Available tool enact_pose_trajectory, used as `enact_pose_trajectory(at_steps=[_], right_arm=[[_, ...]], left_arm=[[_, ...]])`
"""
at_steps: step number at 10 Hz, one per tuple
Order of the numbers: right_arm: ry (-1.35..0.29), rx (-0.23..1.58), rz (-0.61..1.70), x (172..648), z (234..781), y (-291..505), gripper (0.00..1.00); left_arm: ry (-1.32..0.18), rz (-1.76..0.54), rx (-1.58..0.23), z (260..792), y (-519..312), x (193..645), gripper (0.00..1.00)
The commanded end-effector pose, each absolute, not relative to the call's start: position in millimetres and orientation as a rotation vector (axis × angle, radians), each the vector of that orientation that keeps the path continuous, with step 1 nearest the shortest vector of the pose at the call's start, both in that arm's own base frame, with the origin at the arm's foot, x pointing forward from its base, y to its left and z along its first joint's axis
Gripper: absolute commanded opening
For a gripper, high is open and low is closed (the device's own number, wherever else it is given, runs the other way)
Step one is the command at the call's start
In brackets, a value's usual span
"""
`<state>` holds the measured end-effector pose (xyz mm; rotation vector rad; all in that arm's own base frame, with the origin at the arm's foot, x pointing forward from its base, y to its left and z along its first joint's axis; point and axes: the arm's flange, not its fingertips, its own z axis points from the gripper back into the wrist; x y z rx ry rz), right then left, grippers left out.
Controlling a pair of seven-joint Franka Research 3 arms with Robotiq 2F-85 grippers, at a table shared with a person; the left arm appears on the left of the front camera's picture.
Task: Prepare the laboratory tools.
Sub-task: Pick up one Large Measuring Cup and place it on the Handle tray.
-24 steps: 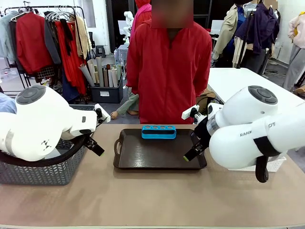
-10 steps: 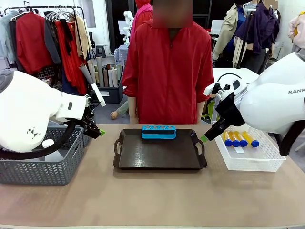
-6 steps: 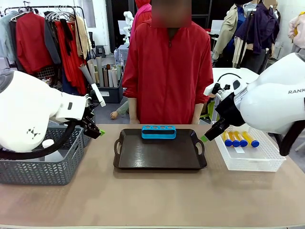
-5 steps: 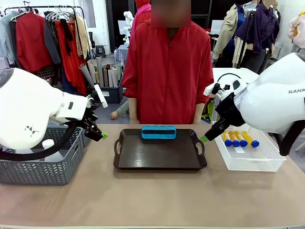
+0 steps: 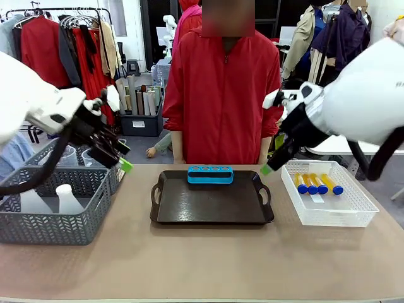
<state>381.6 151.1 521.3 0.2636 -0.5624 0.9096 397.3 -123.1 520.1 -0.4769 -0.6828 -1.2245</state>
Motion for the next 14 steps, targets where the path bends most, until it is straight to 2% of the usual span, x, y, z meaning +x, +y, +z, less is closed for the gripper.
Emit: enact_pose_trajectory(at_steps=[1, 4, 8, 12, 14], right_arm=[[-0.597, 0.347, 0.947, 395.9, 556.1, 128.9, 1.0], [-0.659, 0.366, 0.979, 410.3, 598.1, 89.0, 1.0], [-0.768, 0.406, 1.009, 422.9, 612.0, 37.9, 1.0], [-0.866, 0.349, 0.948, 414.6, 623.8, 26.1, 1.0], [-0.801, 0.379, 0.964, 417.0, 620.2, 22.0, 1.0]], left_arm=[[-0.685, -1.258, -0.478, 535.6, -112.4, 413.7, 1.0], [-0.735, -1.259, -0.404, 574.9, -103.3, 420.1, 1.0], [-0.867, -1.223, -0.445, 616.2, -95.6, 428.5, 1.0], [-0.873, -1.194, -0.425, 623.0, -91.5, 438.3, 1.0], [-0.881, -1.173, -0.436, 631.6, -88.0, 432.4, 1.0]])
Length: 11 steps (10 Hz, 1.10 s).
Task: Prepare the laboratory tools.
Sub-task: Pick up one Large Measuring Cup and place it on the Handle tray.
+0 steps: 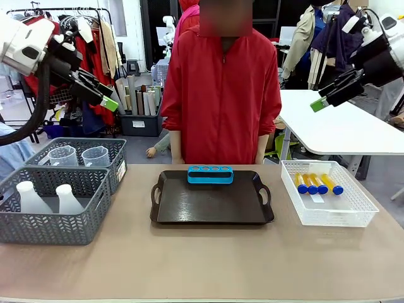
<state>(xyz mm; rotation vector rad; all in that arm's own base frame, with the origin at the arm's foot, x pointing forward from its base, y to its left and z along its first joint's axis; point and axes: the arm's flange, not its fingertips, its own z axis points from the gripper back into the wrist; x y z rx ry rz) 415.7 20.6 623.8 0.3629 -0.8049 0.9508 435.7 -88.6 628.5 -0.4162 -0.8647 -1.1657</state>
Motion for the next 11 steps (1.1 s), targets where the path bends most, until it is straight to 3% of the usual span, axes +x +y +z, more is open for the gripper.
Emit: enact_pose_trajectory(at_steps=[1, 5, 11], right_arm=[[-0.801, 0.379, 0.964, 417.0, 620.2, 22.0, 1.0], [-0.744, 0.35, 1.032, 437.3, 648.9, 33.1, 1.0], [-0.77, 0.365, 1.057, 447.7, 683.4, 5.0, 1.0]], left_arm=[[-0.881, -1.173, -0.436, 631.6, -88.0, 432.4, 1.0], [-0.657, -1.18, -0.5, 643.3, -81.9, 449.3, 1.0], [-0.682, -1.161, -0.447, 665.3, -81.6, 460.9, 1.0]])
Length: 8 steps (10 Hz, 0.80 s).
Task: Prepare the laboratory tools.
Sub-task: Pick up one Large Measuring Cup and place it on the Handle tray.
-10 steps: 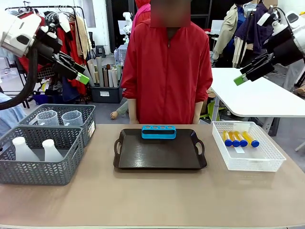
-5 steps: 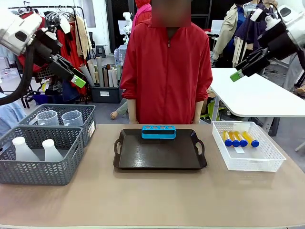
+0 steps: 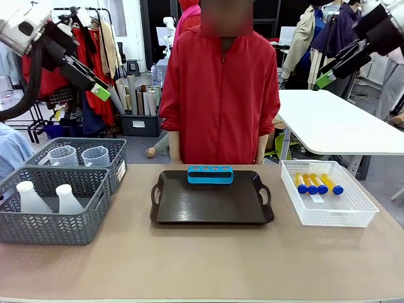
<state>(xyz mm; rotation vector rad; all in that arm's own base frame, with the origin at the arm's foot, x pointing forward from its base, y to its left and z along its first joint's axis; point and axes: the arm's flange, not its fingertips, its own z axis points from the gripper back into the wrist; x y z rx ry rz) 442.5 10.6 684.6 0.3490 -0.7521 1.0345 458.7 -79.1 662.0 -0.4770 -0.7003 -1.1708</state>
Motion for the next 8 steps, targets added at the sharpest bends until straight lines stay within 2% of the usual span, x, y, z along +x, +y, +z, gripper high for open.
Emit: enact_pose_trajectory(at_steps=[1, 4, 5, 8], right_arm=[[-0.774, 0.36, 1.054, 447.2, 684.5, 1.2, 1.0], [-0.816, 0.353, 1.047, 448.9, 681.2, 3.1, 1.0], [-0.758, 0.339, 1.021, 443.6, 683.7, -0.6, 1.0], [-0.758, 0.339, 1.021, 443.6, 683.7, -0.6, 1.0]], left_arm=[[-0.683, -1.162, -0.442, 668.2, -82.4, 464.6, 1.0], [-0.689, -1.163, -0.437, 669.6, -80.6, 469.8, 1.0], [-0.701, -1.171, -0.457, 667.9, -81.4, 465.0, 1.0], [-0.701, -1.171, -0.457, 667.9, -81.4, 465.0, 1.0]])
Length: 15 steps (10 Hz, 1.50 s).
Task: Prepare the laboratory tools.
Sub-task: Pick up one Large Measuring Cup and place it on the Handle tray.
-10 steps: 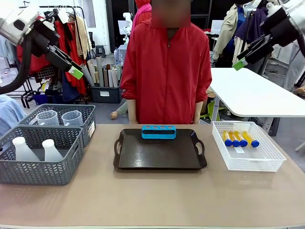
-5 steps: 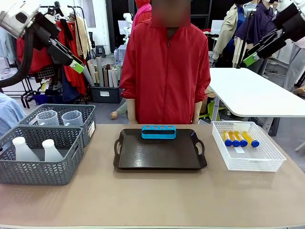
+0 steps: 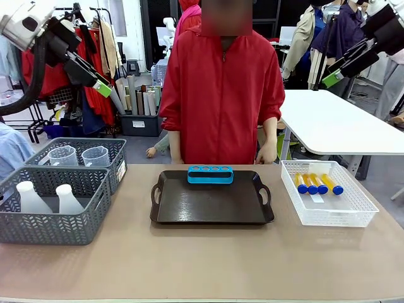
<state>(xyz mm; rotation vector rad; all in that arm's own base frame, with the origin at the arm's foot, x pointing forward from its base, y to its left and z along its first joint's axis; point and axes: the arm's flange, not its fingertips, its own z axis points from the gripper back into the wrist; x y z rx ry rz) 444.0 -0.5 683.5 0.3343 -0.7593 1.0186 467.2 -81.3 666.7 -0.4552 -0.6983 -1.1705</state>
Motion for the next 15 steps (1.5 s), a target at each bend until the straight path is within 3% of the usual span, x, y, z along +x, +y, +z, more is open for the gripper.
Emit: enact_pose_trajectory(at_steps=[1, 8, 11, 15], right_arm=[[-0.758, 0.339, 1.021, 443.6, 683.7, -0.6, 1.0], [-0.758, 0.339, 1.021, 443.6, 683.7, -0.6, 1.0], [-0.758, 0.339, 1.021, 443.6, 683.7, -0.6, 1.0], [-0.758, 0.339, 1.021, 443.6, 683.7, -0.6, 1.0]], left_arm=[[-0.701, -1.171, -0.457, 667.9, -81.4, 465.0, 1.0], [-0.699, -1.171, -0.455, 666.8, -81.3, 467.1, 1.0], [-0.423, -0.961, -0.184, 652.0, -72.0, 483.4, 1.0], [-0.227, -0.795, -0.071, 609.2, -25.6, 499.1, 1.0]])
